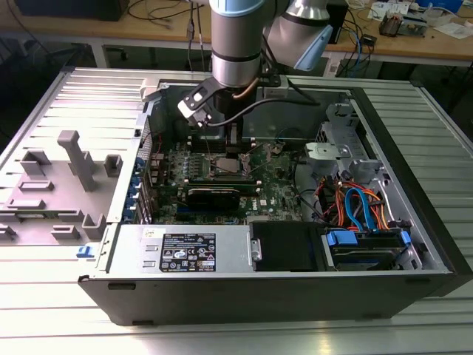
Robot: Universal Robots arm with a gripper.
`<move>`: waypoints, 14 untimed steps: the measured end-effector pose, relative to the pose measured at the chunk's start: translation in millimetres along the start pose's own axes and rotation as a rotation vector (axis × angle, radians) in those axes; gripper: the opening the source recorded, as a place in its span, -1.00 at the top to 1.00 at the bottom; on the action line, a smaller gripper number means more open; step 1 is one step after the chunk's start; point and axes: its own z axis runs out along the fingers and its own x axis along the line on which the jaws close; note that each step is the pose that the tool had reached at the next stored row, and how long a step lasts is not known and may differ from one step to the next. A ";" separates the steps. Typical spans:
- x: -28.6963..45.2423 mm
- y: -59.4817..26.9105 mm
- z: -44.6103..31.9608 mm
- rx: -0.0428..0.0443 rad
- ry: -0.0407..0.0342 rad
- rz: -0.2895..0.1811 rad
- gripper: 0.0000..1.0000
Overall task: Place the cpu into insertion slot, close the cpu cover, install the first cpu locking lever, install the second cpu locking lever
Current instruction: 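Close the cpu cover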
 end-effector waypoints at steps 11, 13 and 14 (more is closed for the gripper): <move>0.4 9.5 -0.4 0.0004 0.0046 -0.001 0.79; 0.4 13.3 -0.4 0.0006 0.0045 -0.004 0.79; 0.4 13.7 -1.1 0.0006 0.0044 -0.004 0.79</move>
